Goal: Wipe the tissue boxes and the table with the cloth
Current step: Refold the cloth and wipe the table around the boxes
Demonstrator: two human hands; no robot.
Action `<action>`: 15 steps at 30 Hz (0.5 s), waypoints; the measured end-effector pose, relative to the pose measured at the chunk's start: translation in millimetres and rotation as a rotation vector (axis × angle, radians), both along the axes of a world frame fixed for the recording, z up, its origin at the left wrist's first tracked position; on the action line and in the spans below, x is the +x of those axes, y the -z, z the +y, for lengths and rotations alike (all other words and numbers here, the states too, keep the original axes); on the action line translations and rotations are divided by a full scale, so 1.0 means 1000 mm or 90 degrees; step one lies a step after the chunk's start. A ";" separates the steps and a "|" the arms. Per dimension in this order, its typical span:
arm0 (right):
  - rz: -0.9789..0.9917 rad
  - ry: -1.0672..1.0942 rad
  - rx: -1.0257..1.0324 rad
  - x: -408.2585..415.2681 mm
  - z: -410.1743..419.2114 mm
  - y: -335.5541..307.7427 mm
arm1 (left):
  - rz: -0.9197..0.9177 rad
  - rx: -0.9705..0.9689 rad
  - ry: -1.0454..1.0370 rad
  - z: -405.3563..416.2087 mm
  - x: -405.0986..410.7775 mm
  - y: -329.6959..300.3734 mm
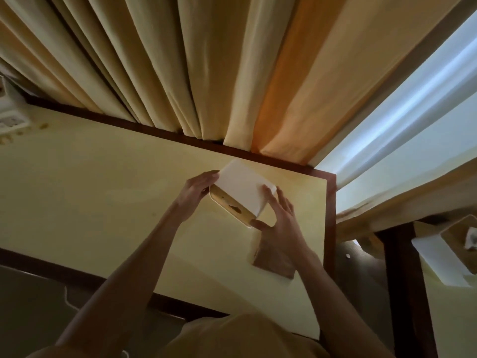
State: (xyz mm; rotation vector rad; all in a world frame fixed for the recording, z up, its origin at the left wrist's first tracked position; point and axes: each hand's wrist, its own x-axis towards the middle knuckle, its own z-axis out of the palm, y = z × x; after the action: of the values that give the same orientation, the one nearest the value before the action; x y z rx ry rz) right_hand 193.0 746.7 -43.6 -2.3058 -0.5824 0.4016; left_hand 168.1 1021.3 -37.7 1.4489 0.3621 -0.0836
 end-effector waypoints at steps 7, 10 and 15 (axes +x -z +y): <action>0.109 0.071 0.140 -0.012 -0.009 0.004 | -0.057 0.027 0.015 -0.037 -0.012 0.004; 0.187 0.117 0.178 0.005 -0.032 0.000 | 0.007 0.097 0.028 -0.061 0.007 -0.009; 0.251 0.233 0.266 0.039 -0.075 -0.018 | 0.054 0.184 0.105 -0.111 0.063 -0.020</action>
State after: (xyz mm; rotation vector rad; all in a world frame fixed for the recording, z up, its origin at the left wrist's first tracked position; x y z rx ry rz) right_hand 231.7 671.3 -25.6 -1.8137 -0.0363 0.4861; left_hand 230.9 910.3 -17.8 1.7648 0.3322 -0.2345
